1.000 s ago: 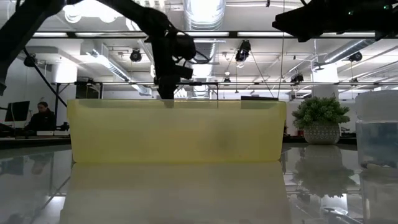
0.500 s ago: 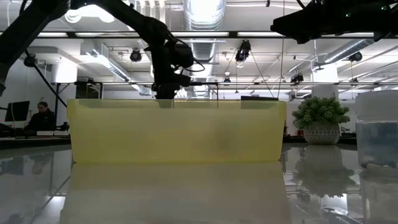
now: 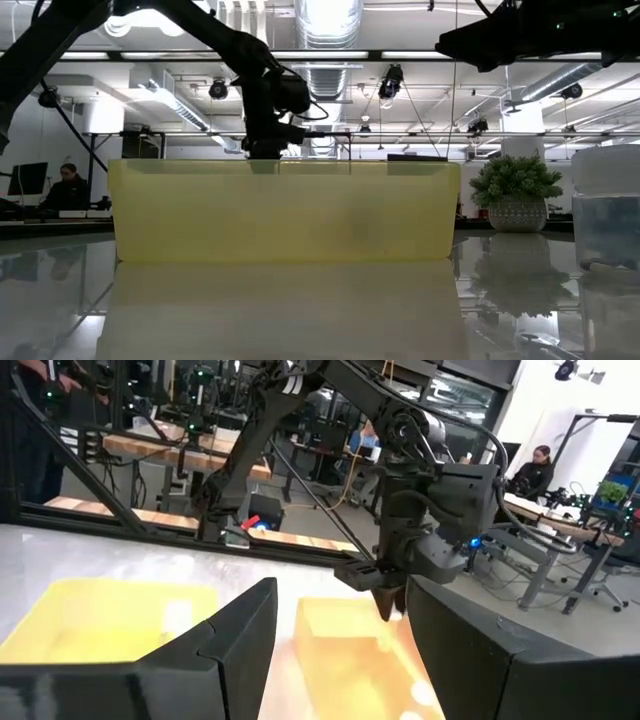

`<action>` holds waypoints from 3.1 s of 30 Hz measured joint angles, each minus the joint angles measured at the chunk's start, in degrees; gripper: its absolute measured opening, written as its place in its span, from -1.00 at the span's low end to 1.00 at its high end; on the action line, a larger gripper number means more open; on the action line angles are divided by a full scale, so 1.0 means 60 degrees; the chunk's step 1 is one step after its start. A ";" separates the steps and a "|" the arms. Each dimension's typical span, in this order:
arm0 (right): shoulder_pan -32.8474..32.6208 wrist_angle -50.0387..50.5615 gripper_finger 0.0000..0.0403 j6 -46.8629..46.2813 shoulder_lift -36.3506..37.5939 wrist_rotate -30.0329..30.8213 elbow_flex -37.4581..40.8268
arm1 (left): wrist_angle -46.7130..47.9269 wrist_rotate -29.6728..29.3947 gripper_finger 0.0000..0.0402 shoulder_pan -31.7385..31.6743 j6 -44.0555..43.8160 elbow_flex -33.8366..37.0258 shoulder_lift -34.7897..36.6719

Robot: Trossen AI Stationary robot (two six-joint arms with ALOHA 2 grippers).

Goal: Pick and place medicine bottles into bin by pill shape (circle, oval)
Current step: Put the left yellow tablet bottle into the orange bin, then put the yellow tablet bottle into the orange bin

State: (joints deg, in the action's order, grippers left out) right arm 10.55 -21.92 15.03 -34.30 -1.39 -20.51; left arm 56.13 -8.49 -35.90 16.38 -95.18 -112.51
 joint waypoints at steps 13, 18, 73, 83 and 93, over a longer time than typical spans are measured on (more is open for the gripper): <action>0.0000 0.0125 0.07 0.0090 0.0004 0.0001 -0.0018 | -0.0266 -0.0659 -0.51 0.0002 -0.0167 0.0565 0.0000; 0.0000 0.0170 0.07 0.0086 0.0004 0.0003 -0.0031 | -0.0296 -0.0656 -0.45 0.0004 -0.0137 0.0565 0.0000; -0.1030 0.5059 0.07 -0.6271 -0.1234 0.0157 -0.2312 | -1.2051 -0.0295 -0.15 0.4557 0.0423 0.9278 0.8389; -0.1745 0.8700 0.07 -0.8901 -0.2887 0.0141 -0.4161 | -1.3091 -0.0959 -0.15 0.4543 0.1855 0.9930 0.9220; -0.2635 1.1756 0.07 -1.2445 -0.4253 -0.1130 -0.5014 | -1.3039 -0.1155 -0.15 0.4521 0.2412 0.9930 0.9394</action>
State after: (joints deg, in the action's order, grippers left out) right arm -5.26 48.62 -59.64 -59.83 -8.17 -50.59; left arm -22.11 -15.42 -8.78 30.85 -35.59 -56.15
